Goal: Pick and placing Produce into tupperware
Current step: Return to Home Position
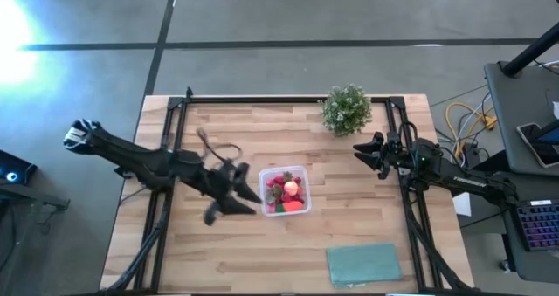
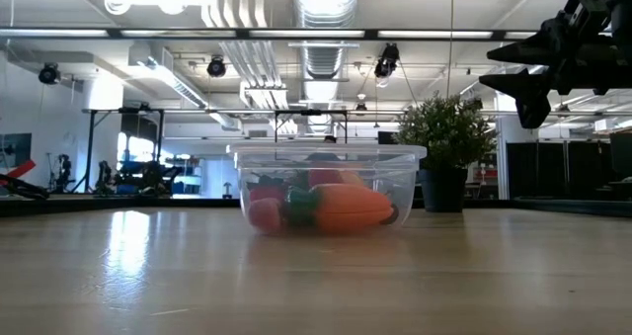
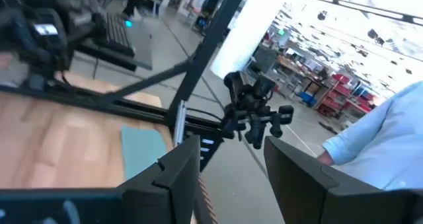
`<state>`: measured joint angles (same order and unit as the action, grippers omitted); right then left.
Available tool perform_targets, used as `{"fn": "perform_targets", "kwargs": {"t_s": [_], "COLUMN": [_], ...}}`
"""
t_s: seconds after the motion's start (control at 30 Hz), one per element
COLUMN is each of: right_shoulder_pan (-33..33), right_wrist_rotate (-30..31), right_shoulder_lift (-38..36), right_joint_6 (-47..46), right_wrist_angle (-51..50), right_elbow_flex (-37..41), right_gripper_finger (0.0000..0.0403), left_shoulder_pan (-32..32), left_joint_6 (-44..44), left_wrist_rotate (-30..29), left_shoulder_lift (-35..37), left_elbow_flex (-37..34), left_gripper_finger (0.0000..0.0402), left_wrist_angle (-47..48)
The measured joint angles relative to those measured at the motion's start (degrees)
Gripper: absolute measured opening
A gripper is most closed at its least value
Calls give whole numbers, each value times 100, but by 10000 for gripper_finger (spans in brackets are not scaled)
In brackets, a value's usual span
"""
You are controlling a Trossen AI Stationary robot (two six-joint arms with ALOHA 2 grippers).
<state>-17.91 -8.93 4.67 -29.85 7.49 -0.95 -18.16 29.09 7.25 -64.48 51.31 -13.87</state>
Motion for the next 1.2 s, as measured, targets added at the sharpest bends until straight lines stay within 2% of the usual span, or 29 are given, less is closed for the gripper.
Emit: {"fn": "perform_targets", "kwargs": {"t_s": [0.2, 0.47, 0.7, 1.2], "right_shoulder_pan": [0, 0, 1, 0], "right_wrist_rotate": [0, 0, -1, 0], "right_shoulder_lift": [0, 0, 0, 0], "right_joint_6": [0, 0, 0, 0], "right_wrist_angle": [0, 0, 0, 0], "right_elbow_flex": [0, 0, 0, 0], "right_gripper_finger": [178, 178, 178, 178], "left_shoulder_pan": [238, 339, 344, 342], "left_joint_6": [-532, -703, -694, -848], "left_wrist_rotate": [77, 74, 71, 147], "left_shoulder_lift": [1550, 3406, 4219, 6325], "left_elbow_flex": [-908, -2241, -3248, -4796], "left_gripper_finger": [155, 155, 155, 155], "left_wrist_angle": [9, -355, -947, -990]}}
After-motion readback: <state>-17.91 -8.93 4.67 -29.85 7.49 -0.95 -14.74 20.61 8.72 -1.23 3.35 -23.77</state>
